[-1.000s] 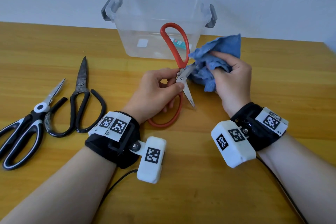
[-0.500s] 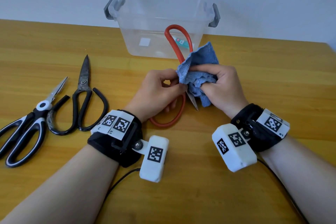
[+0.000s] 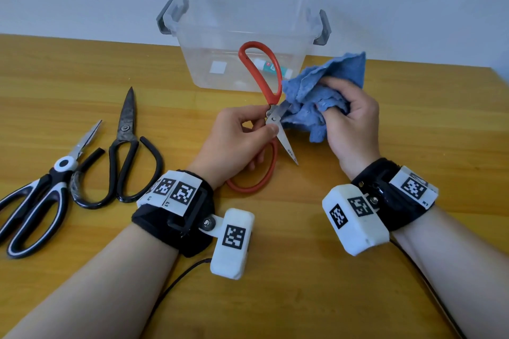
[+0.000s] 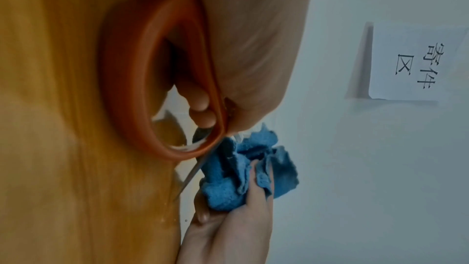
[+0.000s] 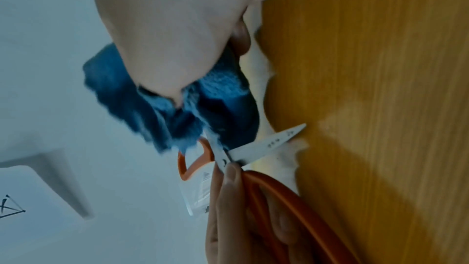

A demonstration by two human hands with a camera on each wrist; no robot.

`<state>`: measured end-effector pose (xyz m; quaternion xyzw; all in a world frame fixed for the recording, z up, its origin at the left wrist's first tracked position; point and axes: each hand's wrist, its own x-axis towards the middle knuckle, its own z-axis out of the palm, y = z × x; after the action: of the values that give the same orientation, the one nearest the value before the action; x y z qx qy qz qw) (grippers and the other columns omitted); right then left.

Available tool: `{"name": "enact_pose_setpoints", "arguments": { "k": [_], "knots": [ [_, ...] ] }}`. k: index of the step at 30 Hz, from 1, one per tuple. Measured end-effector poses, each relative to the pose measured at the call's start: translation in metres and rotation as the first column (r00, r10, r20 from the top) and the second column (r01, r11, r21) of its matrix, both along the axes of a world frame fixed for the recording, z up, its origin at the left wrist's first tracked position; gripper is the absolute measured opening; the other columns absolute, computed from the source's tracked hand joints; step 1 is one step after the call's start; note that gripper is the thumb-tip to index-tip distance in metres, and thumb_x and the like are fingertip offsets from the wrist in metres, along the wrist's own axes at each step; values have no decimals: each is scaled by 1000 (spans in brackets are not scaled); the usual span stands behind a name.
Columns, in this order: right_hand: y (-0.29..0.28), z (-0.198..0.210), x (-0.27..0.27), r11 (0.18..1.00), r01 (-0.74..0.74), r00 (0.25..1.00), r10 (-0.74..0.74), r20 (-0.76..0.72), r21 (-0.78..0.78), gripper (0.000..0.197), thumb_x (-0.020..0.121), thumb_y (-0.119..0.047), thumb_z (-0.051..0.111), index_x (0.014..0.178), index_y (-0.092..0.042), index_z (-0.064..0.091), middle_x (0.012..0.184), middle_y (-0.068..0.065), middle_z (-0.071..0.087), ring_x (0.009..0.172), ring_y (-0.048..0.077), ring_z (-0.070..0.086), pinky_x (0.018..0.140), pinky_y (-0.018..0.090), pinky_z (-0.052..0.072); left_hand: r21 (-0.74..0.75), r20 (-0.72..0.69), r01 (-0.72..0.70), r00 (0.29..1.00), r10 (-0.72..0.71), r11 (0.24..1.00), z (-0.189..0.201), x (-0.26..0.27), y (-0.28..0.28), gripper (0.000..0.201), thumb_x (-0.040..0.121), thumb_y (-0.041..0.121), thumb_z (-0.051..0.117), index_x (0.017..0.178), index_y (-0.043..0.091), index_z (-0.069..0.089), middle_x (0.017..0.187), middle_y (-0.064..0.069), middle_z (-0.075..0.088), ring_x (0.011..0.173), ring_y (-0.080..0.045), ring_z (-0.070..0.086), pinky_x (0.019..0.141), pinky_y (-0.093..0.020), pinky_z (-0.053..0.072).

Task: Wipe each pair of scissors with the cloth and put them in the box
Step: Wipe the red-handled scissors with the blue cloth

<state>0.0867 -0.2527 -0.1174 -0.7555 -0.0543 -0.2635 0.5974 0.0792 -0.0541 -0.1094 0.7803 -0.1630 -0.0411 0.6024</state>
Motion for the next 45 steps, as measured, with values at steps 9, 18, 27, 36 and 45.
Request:
{"name": "enact_pose_setpoints", "arguments": {
  "k": [9, 18, 27, 36, 45],
  "knots": [
    [4, -3, -5, 863, -390, 914, 321, -247, -323, 37, 93, -53, 52, 114, -34, 76, 125, 9, 58, 131, 19, 42, 113, 33, 37, 18, -24, -26, 999, 27, 999, 0, 1, 0, 12, 99, 14, 66, 99, 4, 73, 52, -6, 54, 39, -16, 48, 40, -26, 40],
    [7, -2, -3, 870, -197, 978, 142, -153, -451, 30, 94, -46, 56, 111, -34, 77, 107, 8, 60, 115, 24, 50, 100, 31, 43, 22, -14, 0, 1000, 1, 1000, 0, 0, -2, 14, 98, 15, 67, 99, 3, 72, 59, -6, 52, 40, -11, 52, 39, -24, 41],
    [1, -6, 2, 924, -61, 996, 32, -82, -378, 25, 95, -40, 58, 112, -34, 75, 115, 8, 65, 113, 13, 56, 93, 19, 48, 4, 2, 25, 1000, -25, 1000, 1, 0, 0, 18, 98, 9, 65, 98, 23, 76, 58, -9, 46, 45, -26, 54, 46, -28, 45],
    [-4, -7, 7, 981, 82, 981, -110, -161, -174, 40, 95, -23, 65, 135, -31, 65, 135, -6, 61, 126, 2, 55, 106, 19, 46, -24, -42, -31, 999, 30, 999, 1, 0, -1, 20, 98, 12, 64, 110, 23, 76, 54, -2, 47, 48, -31, 53, 46, -41, 48],
    [1, 5, -5, 970, 173, 962, -130, -240, 169, 29, 92, -16, 68, 118, -28, 75, 114, -8, 75, 109, 8, 69, 90, 32, 57, -3, -106, -137, 985, 136, 991, 7, -6, -3, 24, 96, 17, 65, 87, -5, 66, 53, -13, 57, 41, -24, 49, 43, -55, 46]
  ]
}}
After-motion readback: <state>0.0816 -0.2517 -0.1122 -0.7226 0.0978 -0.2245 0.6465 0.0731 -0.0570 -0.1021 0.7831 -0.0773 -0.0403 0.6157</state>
